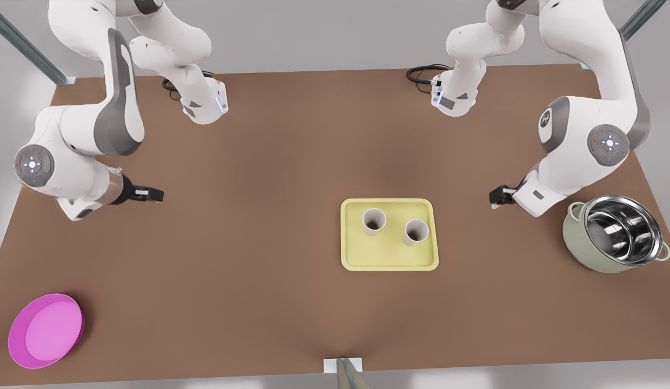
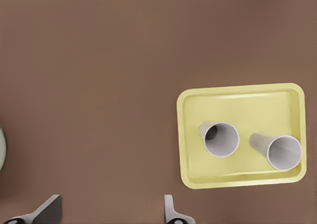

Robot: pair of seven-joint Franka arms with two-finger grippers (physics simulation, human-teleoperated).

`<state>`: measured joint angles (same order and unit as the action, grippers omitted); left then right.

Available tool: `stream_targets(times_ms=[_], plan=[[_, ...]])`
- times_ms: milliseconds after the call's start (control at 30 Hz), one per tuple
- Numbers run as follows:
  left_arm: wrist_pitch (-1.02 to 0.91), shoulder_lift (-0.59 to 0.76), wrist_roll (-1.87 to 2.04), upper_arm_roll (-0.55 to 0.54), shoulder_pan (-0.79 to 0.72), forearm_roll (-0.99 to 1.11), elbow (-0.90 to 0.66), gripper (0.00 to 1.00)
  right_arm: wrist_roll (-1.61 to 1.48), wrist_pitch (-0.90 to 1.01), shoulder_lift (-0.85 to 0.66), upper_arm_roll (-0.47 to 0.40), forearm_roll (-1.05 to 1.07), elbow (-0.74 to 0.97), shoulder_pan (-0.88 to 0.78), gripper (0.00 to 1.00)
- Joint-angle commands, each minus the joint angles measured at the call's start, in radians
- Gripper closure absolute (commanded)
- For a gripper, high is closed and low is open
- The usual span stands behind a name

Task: Use the left arm to pick up the white IKEA cup from the tray and place it on the middle-left position; use the right arm to pick up the white IKEA cup from the tray and place it on the middle-right position

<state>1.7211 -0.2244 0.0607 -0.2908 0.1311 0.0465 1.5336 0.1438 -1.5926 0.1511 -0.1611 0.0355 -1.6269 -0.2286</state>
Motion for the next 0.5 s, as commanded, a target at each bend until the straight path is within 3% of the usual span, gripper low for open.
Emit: stream_targets(times_ms=[0,100,233,333,467], plan=[[0.092,0.000,-0.016,-0.002,-0.002,-0.001,0.000,0.00,0.168,-0.182,0.005,0.034,-0.065,0.012,-0.034,0.00],[0.098,-0.072,0.022,-0.004,-0.085,0.004,0.014,0.00,0.175,-0.182,0.008,0.061,-0.066,0.012,-0.047,0.00],[0.130,-0.194,0.146,-0.002,-0.183,0.013,0.000,0.00,0.268,-0.182,0.035,0.061,-0.065,0.028,-0.285,0.00],[0.187,-0.250,0.189,-0.002,-0.206,0.029,0.000,0.00,0.496,-0.182,0.179,0.061,-0.063,0.159,-0.481,0.00],[0.238,-0.303,0.208,-0.002,-0.206,0.039,0.000,0.00,0.536,-0.259,0.393,0.092,0.037,0.400,-0.511,0.00]])
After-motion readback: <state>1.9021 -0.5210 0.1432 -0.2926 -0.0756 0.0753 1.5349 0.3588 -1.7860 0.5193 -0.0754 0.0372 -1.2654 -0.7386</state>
